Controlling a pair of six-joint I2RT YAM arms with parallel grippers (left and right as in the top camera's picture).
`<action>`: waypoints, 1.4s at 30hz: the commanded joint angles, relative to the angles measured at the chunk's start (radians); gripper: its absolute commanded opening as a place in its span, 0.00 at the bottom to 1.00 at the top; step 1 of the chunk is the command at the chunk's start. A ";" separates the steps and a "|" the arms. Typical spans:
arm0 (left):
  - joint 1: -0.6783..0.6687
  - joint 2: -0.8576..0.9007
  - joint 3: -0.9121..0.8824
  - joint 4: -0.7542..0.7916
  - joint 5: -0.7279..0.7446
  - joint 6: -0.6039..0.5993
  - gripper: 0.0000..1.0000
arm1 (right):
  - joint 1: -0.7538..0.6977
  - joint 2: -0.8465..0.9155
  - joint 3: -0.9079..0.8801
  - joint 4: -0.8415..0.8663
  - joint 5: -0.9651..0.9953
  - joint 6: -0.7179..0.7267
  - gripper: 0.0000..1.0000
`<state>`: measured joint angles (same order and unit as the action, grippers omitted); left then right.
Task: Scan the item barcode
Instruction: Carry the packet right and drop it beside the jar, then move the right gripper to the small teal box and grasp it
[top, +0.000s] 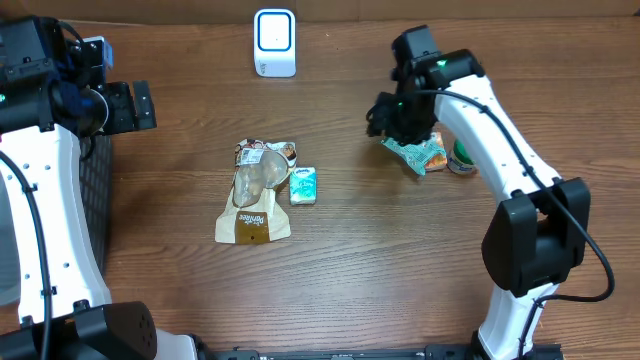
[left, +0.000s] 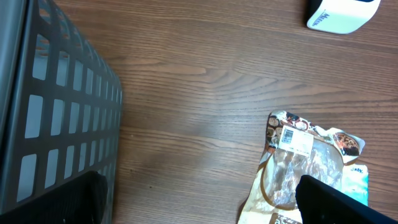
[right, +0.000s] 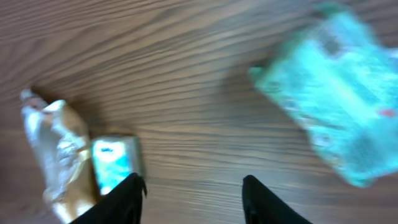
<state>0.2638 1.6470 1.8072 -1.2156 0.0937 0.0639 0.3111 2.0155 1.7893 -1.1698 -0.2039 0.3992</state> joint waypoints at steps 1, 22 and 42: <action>0.004 0.002 0.013 0.000 0.000 0.026 0.99 | 0.051 0.024 -0.005 0.040 -0.103 -0.006 0.47; 0.004 0.002 0.013 0.000 0.000 0.026 0.99 | 0.393 0.171 -0.069 0.223 -0.112 0.178 0.08; 0.004 0.002 0.013 0.000 0.000 0.026 0.99 | 0.384 0.173 -0.098 0.166 0.208 0.119 0.07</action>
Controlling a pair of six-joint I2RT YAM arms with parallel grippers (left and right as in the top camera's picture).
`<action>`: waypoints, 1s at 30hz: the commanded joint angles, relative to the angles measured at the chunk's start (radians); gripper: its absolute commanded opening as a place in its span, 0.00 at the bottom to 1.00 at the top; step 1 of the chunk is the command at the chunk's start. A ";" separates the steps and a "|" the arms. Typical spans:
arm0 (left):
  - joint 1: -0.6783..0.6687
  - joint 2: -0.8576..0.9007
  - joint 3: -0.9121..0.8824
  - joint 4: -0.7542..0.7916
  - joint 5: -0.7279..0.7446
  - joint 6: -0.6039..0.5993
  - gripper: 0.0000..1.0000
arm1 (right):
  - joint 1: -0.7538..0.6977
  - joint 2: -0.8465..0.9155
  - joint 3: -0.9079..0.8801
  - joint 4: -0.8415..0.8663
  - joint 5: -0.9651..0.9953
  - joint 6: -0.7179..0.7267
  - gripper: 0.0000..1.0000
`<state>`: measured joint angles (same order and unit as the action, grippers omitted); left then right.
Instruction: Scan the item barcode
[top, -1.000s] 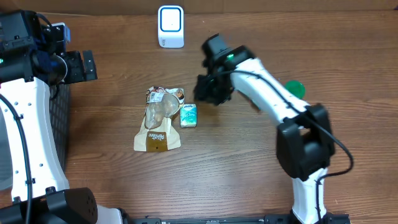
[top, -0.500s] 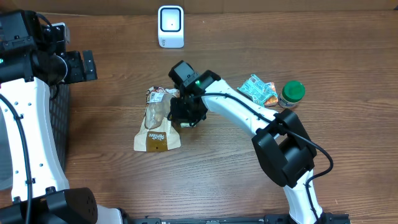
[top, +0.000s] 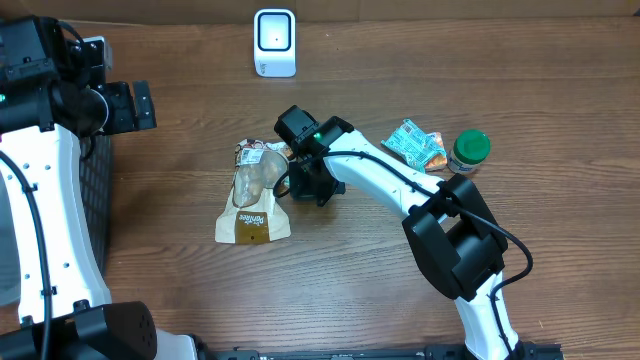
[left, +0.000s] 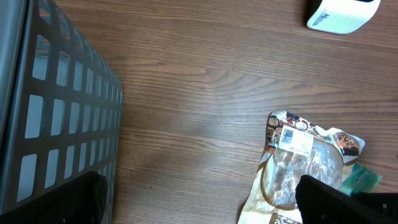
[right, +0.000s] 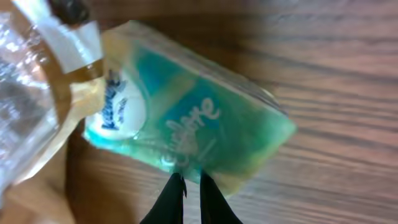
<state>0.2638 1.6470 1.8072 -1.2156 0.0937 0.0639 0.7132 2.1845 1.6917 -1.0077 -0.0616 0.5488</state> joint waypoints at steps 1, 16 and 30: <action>0.004 0.002 0.013 0.000 0.000 0.026 1.00 | -0.024 0.004 0.006 0.001 0.047 -0.042 0.07; 0.004 0.002 0.013 0.000 0.000 0.026 0.99 | -0.205 -0.061 0.056 -0.059 -0.277 -0.098 0.40; 0.004 0.002 0.013 0.000 0.000 0.026 0.99 | -0.215 -0.049 -0.188 0.239 -0.462 -0.011 0.28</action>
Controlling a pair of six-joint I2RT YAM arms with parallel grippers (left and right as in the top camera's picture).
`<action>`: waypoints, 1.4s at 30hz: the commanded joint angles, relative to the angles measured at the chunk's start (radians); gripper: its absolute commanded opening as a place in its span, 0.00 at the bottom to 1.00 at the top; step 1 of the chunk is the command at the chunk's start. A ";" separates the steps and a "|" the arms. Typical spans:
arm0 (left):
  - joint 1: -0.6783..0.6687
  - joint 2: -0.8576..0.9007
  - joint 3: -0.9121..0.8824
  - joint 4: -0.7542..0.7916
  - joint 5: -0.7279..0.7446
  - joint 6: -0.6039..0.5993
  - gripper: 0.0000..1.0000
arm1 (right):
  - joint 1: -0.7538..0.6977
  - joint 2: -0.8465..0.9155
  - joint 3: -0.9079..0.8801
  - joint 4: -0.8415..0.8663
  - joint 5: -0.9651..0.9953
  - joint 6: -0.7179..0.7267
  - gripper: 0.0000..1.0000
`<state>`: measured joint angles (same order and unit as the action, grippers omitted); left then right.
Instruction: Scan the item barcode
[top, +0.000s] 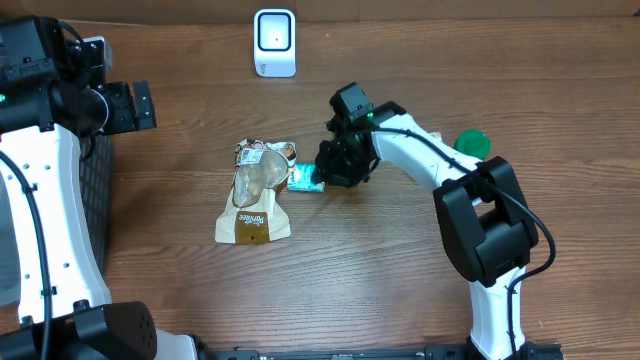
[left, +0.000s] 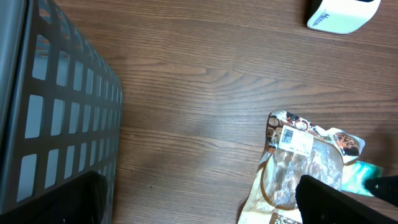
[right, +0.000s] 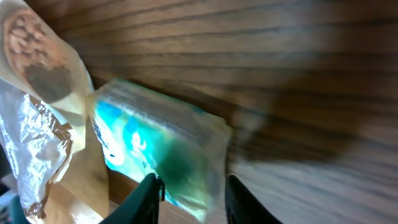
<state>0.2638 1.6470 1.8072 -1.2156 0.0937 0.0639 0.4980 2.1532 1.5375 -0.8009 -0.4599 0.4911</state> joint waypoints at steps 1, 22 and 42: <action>0.004 0.002 0.013 0.000 0.000 0.026 1.00 | 0.001 -0.013 -0.048 0.053 -0.066 0.064 0.27; 0.004 0.002 0.013 0.000 0.000 0.026 0.99 | -0.204 -0.181 -0.053 -0.085 -0.291 -0.006 0.04; 0.004 0.002 0.013 0.000 0.000 0.026 1.00 | -0.389 -0.281 -0.053 -0.251 -0.871 0.324 0.04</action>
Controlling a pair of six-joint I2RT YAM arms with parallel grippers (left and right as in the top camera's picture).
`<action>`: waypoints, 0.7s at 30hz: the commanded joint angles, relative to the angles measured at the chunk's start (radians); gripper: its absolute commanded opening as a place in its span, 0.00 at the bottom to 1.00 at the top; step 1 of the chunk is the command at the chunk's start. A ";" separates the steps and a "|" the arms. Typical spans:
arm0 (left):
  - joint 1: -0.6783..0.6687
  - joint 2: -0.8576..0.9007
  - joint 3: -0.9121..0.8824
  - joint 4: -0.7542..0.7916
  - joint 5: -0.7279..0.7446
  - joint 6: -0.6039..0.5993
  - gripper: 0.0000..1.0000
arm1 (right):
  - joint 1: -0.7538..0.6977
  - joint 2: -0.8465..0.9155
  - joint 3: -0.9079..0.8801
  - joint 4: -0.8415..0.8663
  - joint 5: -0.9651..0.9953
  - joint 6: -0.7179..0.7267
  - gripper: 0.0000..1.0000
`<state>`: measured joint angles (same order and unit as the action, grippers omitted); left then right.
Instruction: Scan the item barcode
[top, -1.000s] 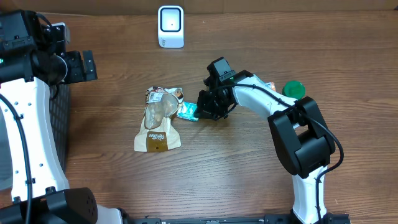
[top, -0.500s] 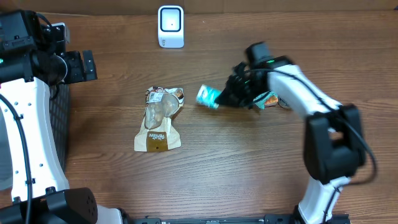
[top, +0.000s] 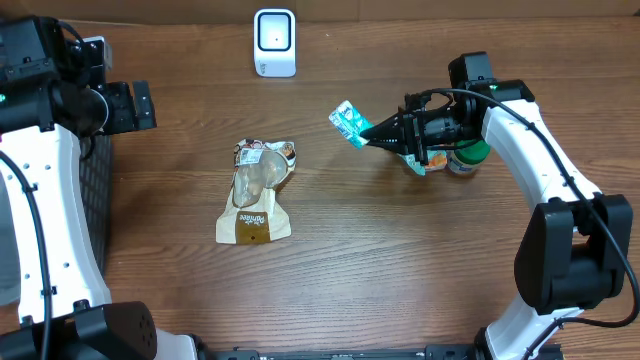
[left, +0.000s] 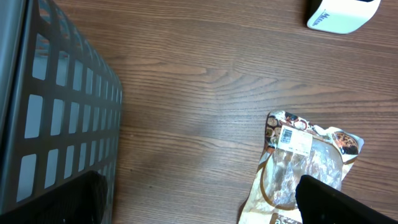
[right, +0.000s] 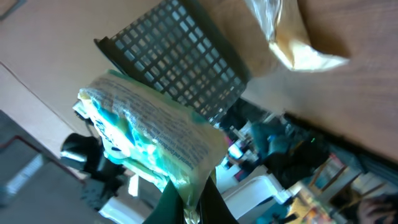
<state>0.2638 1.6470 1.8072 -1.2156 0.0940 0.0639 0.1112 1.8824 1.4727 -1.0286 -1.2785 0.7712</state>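
A teal tissue pack (top: 350, 122) hangs in the air right of the table's middle, tilted, with my right gripper (top: 372, 130) shut on its edge. The right wrist view shows the pack (right: 149, 137) pinched between the dark fingers of that gripper (right: 198, 205), its printed side facing the camera. The white scanner (top: 274, 42) stands at the back, left of the pack; the left wrist view catches its corner (left: 341, 14). My left gripper (top: 140, 105) is far left, open and empty (left: 199, 205).
A brown snack bag (top: 256, 192) lies at the table's middle, its label up (left: 293, 140). A green-lidded jar (top: 466, 155) and a teal-orange packet (top: 425, 162) sit under the right arm. A black mesh basket (left: 56, 106) stands at the left edge.
The tissue pack was on the table beside the snack bag with my right gripper at it. Now the pack is lifted and further right, held in that gripper. The left arm has not moved.
My right gripper was open by the teal-orange packet at the right, with the tissue pack lying beside the snack bag. Then it was down at the tissue pack, twice seen against it. Now it holds the pack raised, away from the bag.
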 joint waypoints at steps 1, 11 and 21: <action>0.004 0.002 0.013 0.000 0.000 0.026 1.00 | -0.003 -0.010 0.011 -0.031 -0.052 0.044 0.04; 0.004 0.002 0.013 0.000 0.000 0.026 0.99 | -0.003 -0.010 0.011 -0.024 -0.006 0.037 0.04; 0.004 0.002 0.013 0.000 0.000 0.026 1.00 | -0.001 -0.010 0.011 0.001 0.261 -0.396 0.04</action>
<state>0.2638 1.6470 1.8072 -1.2156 0.0940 0.0639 0.1112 1.8824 1.4727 -1.0222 -1.1358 0.5774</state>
